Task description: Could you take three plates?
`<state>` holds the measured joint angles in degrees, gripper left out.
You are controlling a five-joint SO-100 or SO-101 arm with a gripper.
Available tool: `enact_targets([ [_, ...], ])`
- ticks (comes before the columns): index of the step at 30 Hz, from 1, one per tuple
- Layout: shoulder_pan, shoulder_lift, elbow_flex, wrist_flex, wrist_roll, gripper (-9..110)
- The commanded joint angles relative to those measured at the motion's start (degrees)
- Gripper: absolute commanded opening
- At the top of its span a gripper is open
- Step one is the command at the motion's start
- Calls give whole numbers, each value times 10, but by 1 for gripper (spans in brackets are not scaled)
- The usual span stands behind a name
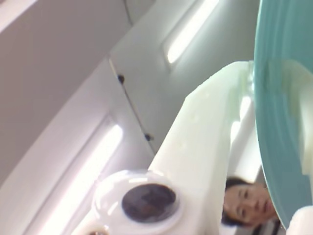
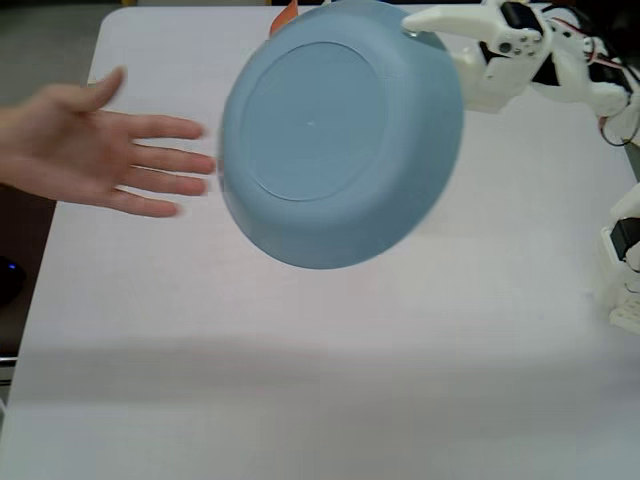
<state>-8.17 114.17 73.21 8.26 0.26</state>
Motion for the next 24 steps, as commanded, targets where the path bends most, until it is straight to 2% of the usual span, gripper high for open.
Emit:
enact_targets([
  [1,9,-17,-59,-25,-1,-1],
  [20,35,-68,-86,-30,18,0],
  [24,39,-63,-86,-11,7,15],
])
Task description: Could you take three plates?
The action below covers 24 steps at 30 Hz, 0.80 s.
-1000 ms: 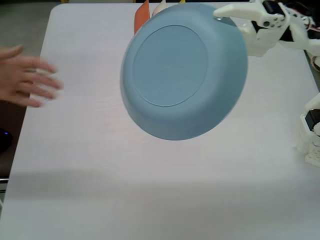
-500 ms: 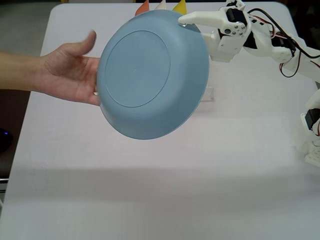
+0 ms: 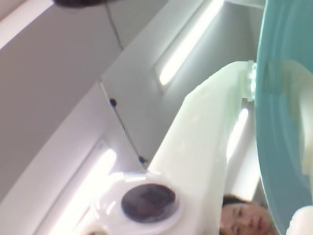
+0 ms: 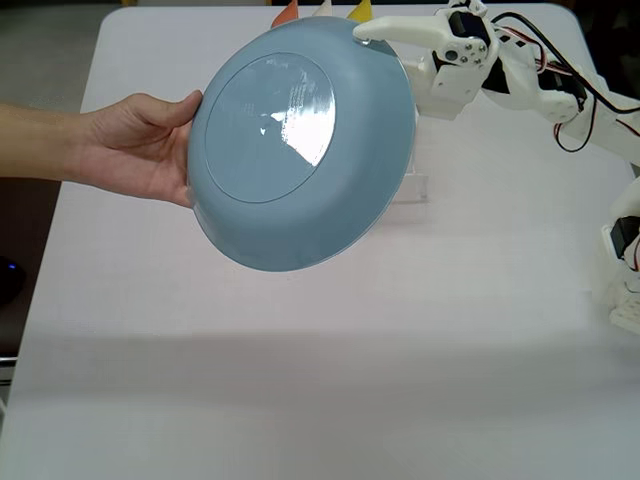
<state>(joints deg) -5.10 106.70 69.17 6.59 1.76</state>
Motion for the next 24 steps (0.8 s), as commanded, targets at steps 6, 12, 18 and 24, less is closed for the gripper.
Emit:
enact_targets([
  [6,16,25,-46,61,-29,45],
  [12,32,71,-33,185,-25,43],
  [18,60,148,57,221,-55,14],
  [24,120,168,58,326,-56,0],
])
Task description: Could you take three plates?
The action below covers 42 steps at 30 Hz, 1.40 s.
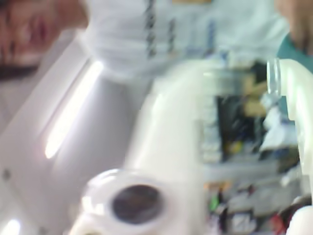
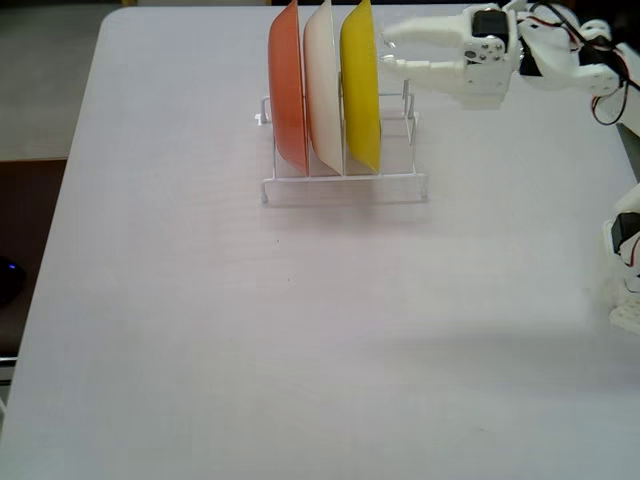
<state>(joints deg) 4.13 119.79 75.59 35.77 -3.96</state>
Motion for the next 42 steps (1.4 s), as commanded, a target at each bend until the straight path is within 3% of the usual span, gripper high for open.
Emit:
enact_targets([
  [1,40,37,-5,47,-3,0],
  [10,144,6,13,123,-112,3],
  [18,206,-51,20,127,-245,38],
  [42,265,-256,-108,112,-416,34],
])
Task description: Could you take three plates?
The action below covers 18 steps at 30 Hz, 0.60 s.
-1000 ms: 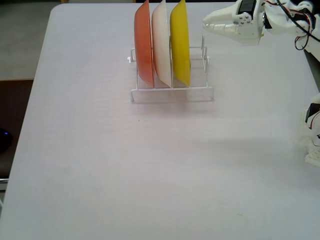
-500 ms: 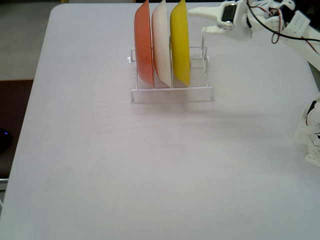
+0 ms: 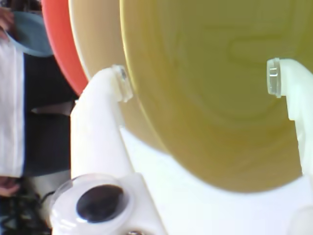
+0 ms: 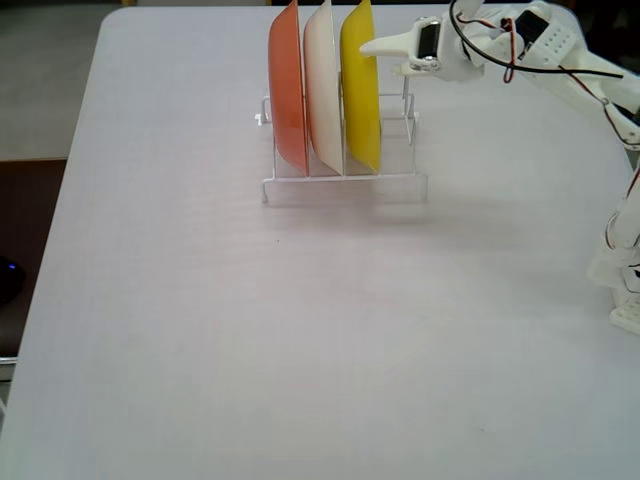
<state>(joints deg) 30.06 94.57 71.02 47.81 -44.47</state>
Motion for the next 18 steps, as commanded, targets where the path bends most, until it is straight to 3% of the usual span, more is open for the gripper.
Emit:
enact_targets([
  [1,6,-12,-74,-8,-15,33],
  [9,17,-73,-182,25,-27,24],
  [13,21,-79,-203,30,-19,14],
  [16,20,-79,-213,32,4,0],
  [18,20,-79,-227,42,13,0],
])
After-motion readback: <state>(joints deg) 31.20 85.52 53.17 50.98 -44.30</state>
